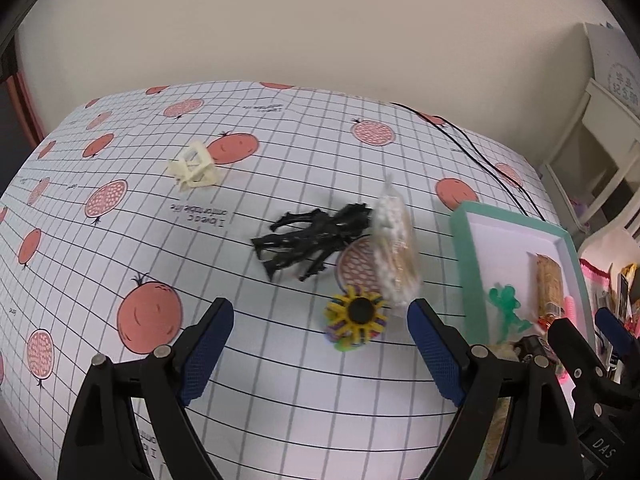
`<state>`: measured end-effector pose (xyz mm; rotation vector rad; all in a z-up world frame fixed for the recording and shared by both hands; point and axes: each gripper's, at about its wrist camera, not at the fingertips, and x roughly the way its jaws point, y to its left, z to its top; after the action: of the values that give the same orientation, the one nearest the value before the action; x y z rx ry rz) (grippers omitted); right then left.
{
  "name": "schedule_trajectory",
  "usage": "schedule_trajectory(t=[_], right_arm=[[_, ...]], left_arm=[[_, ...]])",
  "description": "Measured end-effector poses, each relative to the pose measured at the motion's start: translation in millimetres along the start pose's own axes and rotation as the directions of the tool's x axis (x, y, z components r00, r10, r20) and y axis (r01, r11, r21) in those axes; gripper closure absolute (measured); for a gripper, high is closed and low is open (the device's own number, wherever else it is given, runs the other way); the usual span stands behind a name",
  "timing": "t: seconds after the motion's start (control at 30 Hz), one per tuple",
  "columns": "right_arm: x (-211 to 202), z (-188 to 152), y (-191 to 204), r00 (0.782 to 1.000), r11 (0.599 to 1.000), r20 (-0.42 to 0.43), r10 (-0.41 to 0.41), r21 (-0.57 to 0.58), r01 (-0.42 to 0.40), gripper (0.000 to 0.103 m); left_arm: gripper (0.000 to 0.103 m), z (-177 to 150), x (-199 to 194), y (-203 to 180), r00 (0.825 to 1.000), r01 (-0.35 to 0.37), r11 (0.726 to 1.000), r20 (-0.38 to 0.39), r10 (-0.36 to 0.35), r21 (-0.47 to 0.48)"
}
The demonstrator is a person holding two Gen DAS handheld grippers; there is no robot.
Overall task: Organize objects
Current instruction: 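Move both grippers back toward the cotton swab bag and black figure, then grasp the clear bag of cotton swabs with the right gripper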
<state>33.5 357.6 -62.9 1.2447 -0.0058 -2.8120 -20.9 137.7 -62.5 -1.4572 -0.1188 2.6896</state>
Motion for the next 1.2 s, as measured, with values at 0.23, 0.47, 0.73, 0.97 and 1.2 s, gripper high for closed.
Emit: schedule_trajectory(t=[0.23, 0.47, 0.73, 0.97, 1.2], right_arm=[[8.0, 8.3, 21.9, 0.997, 0.999, -0.064, 0.052, -0.005, -0.053, 0.000], [8.1, 28.0, 43.0, 0.985, 0.988, -0.074, 0.153, -0.021, -0.155, 0.000], [33.8, 39.0, 67.4, 0.977, 0.979, -0.116, 0.177, -0.078, -0.186, 0.002], [61.4, 50.1, 74.2, 0.969, 0.976, -0.143, 0.201, -0.052, -0.210, 0.007], [85.2, 50.6, 73.6, 0.961, 0.973, -0.165, 0.222, -0.028, -0.230, 0.018]], left_arm=[[0.014, 4.7, 2.5, 24.3, 1.000, -0.020, 0.999, 0.006, 0.020, -0.031], [0.014, 16.4, 11.5, 58.3, 0.999, -0.017, 0.988, -0.037, 0.011, -0.151], [0.014, 30.9, 23.7, 77.4, 0.997, -0.062, 0.980, -0.064, 0.051, -0.190], [0.014, 43.4, 38.0, 76.3, 0.998, -0.044, 0.985, -0.057, 0.035, -0.168], [0.014, 52.5, 61.0, 65.9, 0.997, -0.020, 0.987, -0.072, 0.009, -0.160]])
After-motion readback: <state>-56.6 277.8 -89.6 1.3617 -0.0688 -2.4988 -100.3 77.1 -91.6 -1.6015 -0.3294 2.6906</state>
